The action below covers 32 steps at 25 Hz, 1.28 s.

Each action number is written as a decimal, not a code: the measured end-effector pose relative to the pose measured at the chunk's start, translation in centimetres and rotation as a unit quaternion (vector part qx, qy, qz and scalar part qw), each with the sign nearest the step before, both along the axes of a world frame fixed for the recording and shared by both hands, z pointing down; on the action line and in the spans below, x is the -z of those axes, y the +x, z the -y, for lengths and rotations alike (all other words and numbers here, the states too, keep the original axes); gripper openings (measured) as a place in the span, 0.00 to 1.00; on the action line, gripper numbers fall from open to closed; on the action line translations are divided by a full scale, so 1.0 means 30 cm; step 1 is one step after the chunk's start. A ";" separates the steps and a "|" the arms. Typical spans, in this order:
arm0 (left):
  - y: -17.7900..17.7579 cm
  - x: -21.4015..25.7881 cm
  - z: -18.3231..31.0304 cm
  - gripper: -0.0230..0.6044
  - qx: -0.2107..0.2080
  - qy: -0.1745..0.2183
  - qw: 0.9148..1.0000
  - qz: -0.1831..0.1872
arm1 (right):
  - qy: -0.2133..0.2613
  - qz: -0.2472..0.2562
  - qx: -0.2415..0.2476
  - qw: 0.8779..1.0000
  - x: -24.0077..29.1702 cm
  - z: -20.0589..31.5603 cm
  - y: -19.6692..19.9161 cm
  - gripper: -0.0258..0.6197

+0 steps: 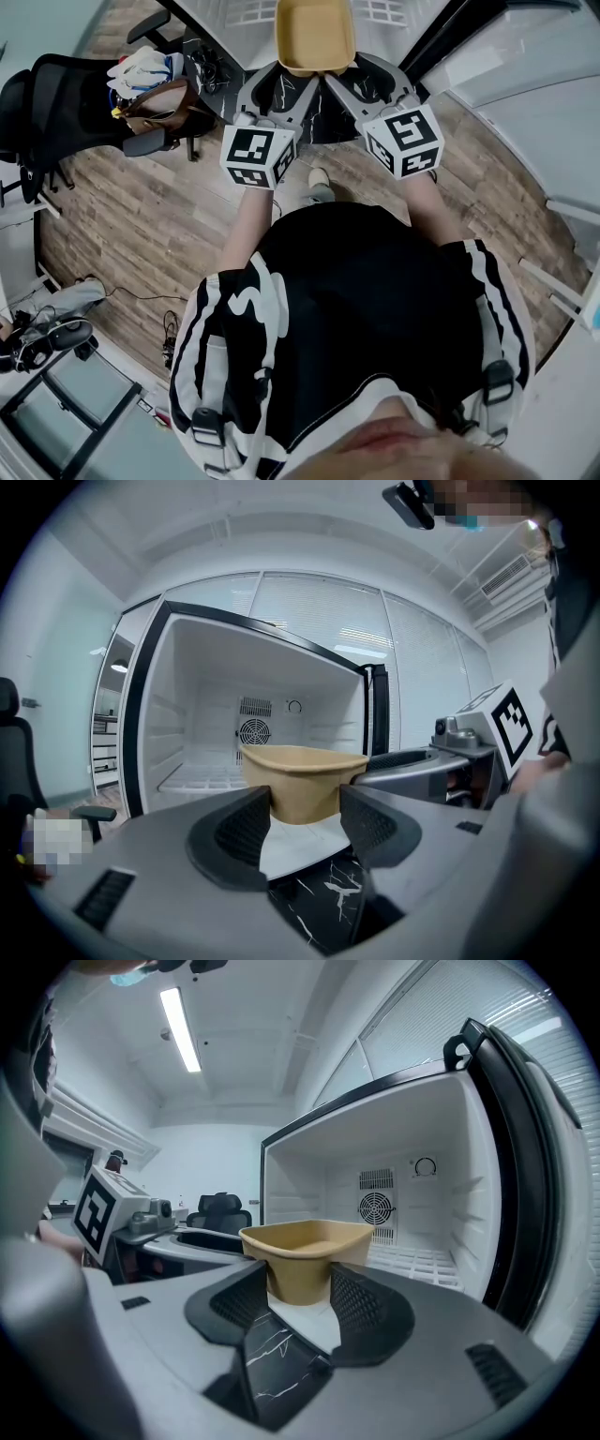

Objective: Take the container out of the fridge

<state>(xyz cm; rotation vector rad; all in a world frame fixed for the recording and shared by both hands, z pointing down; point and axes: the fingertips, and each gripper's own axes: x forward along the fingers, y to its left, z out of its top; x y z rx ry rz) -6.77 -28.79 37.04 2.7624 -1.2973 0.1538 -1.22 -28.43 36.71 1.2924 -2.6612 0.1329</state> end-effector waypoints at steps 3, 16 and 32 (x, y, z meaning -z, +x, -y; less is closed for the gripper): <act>0.003 0.001 -0.024 0.41 0.003 0.000 1.000 -0.001 | 0.001 0.000 0.003 1.000 0.002 -0.023 0.003 0.37; 0.018 -0.002 -0.106 0.41 0.016 0.000 1.000 -0.005 | 0.000 -0.002 0.014 1.000 0.001 -0.101 0.019 0.37; 0.026 0.003 -0.191 0.41 0.025 0.003 1.000 -0.006 | 0.001 -0.001 0.023 1.000 0.005 -0.183 0.026 0.37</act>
